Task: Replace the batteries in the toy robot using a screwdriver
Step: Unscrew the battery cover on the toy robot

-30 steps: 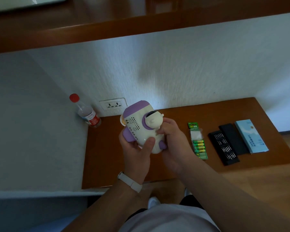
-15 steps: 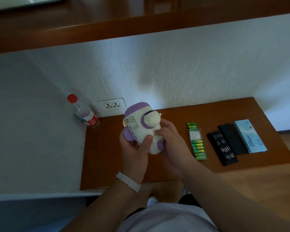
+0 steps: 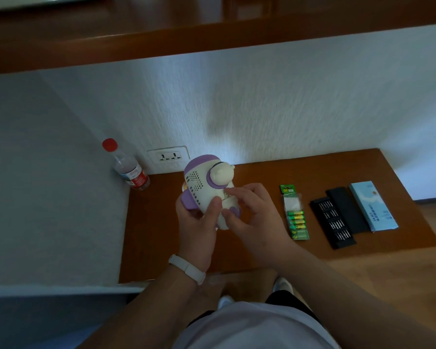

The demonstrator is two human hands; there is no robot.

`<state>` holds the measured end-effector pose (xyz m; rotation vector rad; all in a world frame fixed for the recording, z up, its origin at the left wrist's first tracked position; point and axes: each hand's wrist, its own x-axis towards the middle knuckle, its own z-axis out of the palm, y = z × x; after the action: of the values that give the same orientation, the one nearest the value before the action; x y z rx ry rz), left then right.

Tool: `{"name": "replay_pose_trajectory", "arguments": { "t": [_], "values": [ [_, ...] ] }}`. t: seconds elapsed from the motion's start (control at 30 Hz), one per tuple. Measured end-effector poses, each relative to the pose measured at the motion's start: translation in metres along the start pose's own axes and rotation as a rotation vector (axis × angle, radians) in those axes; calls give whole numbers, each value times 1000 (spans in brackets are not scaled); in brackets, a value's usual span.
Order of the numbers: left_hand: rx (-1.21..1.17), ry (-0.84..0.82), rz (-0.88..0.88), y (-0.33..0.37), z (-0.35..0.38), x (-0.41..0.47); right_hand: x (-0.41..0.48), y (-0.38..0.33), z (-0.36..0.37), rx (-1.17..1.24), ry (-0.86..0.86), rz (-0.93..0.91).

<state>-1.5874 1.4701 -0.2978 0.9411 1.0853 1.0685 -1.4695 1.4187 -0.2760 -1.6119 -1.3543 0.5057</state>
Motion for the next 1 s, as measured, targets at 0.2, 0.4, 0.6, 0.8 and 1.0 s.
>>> {"name": "replay_pose_trajectory", "arguments": {
  "t": [0.2,0.4,0.6,0.8,1.0],
  "values": [
    [30,8,-11,-2,-2,4,8,-3,-7,-12,-132,28],
    [30,42,-46,-9,-6,6,18,-5,-10,-52,-270,48],
    [40,70,-63,-18,-9,5,18,4,-2,0,-285,122],
    [74,83,-87,-27,-11,9,10,12,5,-37,-205,179],
    [76,110,-130,-40,-13,16,4,19,16,-44,-114,211]
  ]
}}
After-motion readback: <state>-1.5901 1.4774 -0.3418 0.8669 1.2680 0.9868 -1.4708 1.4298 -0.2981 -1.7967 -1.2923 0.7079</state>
